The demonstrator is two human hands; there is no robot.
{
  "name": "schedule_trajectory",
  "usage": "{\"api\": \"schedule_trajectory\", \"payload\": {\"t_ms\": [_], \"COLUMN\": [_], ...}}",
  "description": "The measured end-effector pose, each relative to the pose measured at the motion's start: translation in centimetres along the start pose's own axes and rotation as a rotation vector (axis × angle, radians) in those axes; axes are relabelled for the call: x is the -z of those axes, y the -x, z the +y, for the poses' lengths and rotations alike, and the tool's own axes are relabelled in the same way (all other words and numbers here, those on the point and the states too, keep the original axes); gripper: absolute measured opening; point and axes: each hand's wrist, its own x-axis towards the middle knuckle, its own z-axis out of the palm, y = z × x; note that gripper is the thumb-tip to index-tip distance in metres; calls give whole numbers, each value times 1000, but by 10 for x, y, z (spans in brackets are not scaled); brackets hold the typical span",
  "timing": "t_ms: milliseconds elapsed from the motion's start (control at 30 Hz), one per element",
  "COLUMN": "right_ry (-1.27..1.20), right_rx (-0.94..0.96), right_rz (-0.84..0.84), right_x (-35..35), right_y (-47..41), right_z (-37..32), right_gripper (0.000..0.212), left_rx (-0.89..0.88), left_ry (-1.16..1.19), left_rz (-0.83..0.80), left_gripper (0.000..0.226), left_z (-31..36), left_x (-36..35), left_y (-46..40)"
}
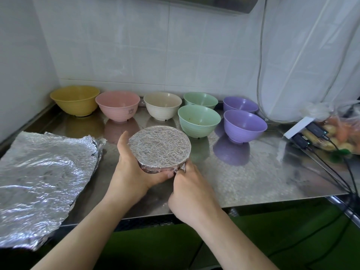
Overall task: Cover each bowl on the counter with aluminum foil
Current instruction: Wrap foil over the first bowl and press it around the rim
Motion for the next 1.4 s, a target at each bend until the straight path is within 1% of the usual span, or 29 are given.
{"api": "schedule_trajectory", "payload": {"t_ms": [67, 100, 167, 233, 267, 300, 333, 367, 400, 433, 467, 500, 600, 700, 767, 833, 867, 900, 933, 1000, 1100, 1167, 1200, 1300, 1400], "right_ry": [-3, -6, -16, -66, -135, -251, -409, -609, -812, -1002, -1154, -1267, -1493, -1666, -1684, -1641, -1591, -1512, -1394, -1161, -1022, -959, -913, -818, -752], "right_rx": [18, 24, -6, -122, -183, -231, -267, -288, -290, -275, -263, -251, -239, -298, -325, -351, -361, -359, -362, -325, -166, -91, -78, -99, -143], "right_rz": [-11, -17, 7, 150, 261, 359, 417, 427, 393, 341, 304, 281, 264, 293, 308, 350, 379, 400, 403, 345, 143, 23, -3, 28, 94], "right_x": [6, 8, 13, 14, 14, 12, 12, 9, 6, 2, -2, -7, -14, -21, -22, -21, -20, -18, -19, -18, -16, -14, -13, -11, -14], "right_y": [1, 1, -2, -13, -20, -29, -38, -48, -57, -66, -72, -78, -80, -76, -73, -70, -68, -65, -61, -53, -45, -43, -43, -44, -46], "right_z": [2, 5, 11, 25, 34, 43, 49, 54, 56, 55, 51, 48, 30, 18, 16, 23, 29, 37, 46, 61, 69, 68, 67, 62, 59], "right_gripper": [54, 51, 37, 23, 22, 24, 24, 22, 20, 25, 36, 44, 39, 47, 47, 41, 38, 41, 48, 60, 68, 72, 71, 58, 46], "left_rx": [2, 7, 21, 29, 31, 33, 37, 39, 39, 39, 43, 48, 56, 73, 79, 87, 92, 94, 95, 91, 91, 67, 49, -16, -5], "left_ry": [-9, -7, 3, 14, 20, 26, 31, 35, 38, 39, 42, 46, 46, 50, 60, 67, 68, 69, 67, 49, -5, -83, -139, -395, -613], "left_rz": [0, -3, -14, -27, -35, -46, -56, -67, -77, -90, -104, -120, -161, -175, -181, -202, -220, -241, -255, -250, -180, -143, -131, -138, -238], "left_gripper": [155, 155, 156, 156, 155, 155, 155, 155, 155, 154, 153, 153, 154, 154, 153, 154, 156, 159, 162, 168, 163, 156, 153, 146, 153], "left_z": [-1, -1, -1, -2, -2, -2, -3, -3, -3, -4, -5, -5, -9, -11, -10, -8, -7, -6, -5, -3, 10, 25, 33, 53, 62], "left_x": [1, 1, 2, 4, 5, 6, 7, 7, 8, 8, 9, 9, 10, 10, 11, 14, 16, 18, 20, 23, 23, 19, 17, 9, -1], "left_y": [-1, -2, -4, -6, -6, -7, -7, -8, -9, -10, -12, -13, -17, -18, -18, -18, -17, -16, -15, -15, -16, -17, -18, -29, -44]}}
